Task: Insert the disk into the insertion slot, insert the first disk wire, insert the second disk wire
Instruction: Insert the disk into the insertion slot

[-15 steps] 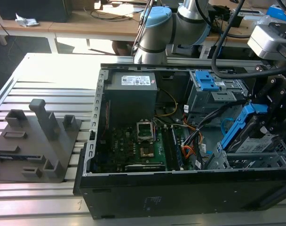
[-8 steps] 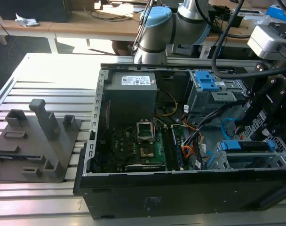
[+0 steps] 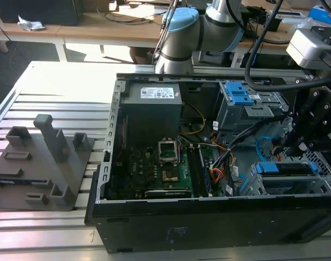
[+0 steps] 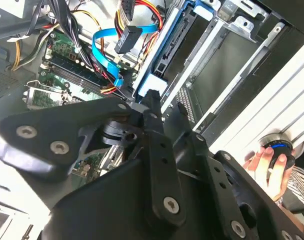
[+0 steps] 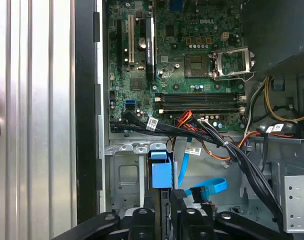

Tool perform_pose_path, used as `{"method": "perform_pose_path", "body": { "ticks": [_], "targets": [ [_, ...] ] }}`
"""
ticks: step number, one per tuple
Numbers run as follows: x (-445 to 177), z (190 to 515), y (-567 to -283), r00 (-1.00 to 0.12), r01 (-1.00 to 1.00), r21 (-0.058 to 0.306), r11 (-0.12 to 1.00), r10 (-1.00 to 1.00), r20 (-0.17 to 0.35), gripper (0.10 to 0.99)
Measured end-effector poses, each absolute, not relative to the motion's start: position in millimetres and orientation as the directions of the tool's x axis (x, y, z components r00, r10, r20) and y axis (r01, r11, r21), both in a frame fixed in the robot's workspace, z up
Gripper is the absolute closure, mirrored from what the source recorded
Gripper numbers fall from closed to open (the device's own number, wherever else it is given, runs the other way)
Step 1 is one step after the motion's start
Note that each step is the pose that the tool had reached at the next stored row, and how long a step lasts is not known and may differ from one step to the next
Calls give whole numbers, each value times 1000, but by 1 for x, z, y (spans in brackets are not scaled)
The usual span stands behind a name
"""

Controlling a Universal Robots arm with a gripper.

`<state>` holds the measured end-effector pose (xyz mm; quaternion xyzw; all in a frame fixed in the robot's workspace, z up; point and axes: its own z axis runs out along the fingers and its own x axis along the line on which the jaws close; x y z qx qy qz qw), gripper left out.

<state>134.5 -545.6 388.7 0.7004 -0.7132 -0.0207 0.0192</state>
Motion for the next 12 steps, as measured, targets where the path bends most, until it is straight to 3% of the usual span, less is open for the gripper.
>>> {"method": "perform_pose_path", "body": {
  "ticks": [2,3,12],
  "targets": [
    [135,389,-546,-18,-998,56,18,-1000,-2,851],
    [135,389,-546,-18,-998,56,18,-1000,-1,973],
    [135,387,-546,-18,-998,56,18,-1000,-2,980]
  ]
}}
